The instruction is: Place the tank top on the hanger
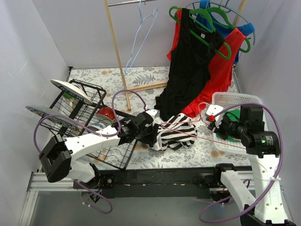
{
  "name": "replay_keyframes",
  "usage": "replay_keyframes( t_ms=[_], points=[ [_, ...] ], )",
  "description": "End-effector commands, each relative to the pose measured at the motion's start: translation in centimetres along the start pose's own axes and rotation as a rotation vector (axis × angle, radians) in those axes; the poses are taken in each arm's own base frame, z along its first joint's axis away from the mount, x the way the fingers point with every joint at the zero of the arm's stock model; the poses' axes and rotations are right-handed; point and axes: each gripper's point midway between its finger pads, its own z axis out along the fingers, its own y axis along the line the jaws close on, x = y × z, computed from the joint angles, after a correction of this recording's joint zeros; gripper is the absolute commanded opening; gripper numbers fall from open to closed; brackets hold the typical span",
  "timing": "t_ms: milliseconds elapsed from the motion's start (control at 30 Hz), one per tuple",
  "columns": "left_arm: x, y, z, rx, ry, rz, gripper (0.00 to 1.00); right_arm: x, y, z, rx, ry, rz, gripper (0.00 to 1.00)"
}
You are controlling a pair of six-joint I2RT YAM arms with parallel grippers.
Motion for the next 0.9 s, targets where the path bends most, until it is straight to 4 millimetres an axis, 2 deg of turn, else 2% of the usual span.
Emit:
replay_keyframes(
  t_ms=[0, 333, 467, 500, 700, 867],
  points=[
    [-2.3, -0.3, 0.0, -0.084, -0.079, -0.002, 0.47, 0.0, 0.2, -0.1, -0.005, -0.005, 0.01, 0.01],
    [-1.6, -0.2, 1.6, -0.226, -0.071, 0.038, 0.48, 0.6, 0.9, 0.1, -0.018, 0.001, 0.014, 0.01],
    [-1.7, 1.1, 1.7, -0.321, -0.079, 0.047, 0.47, 0.6, 1.1, 0.0, -0.026, -0.003, 0.013, 0.01],
    [-2.0, 1.2, 1.7, -0.333, -0.09, 0.049, 0.32, 0.6, 1.2, 0.0, -0.026, -0.004, 0.014, 0.01],
    [-2.9, 1.1, 1.1, -0.335, -0.117, 0.058, 0.02, 0.5, 1.7, 0.0, -0.052, -0.012, 0.005, 0.01],
    [-3.5, 0.6, 0.5, -0.312, -0.137, 0.062, 0.0, 0.1, 2.2, 0.0, -0.087, -0.028, -0.011, 0.01]
  ],
)
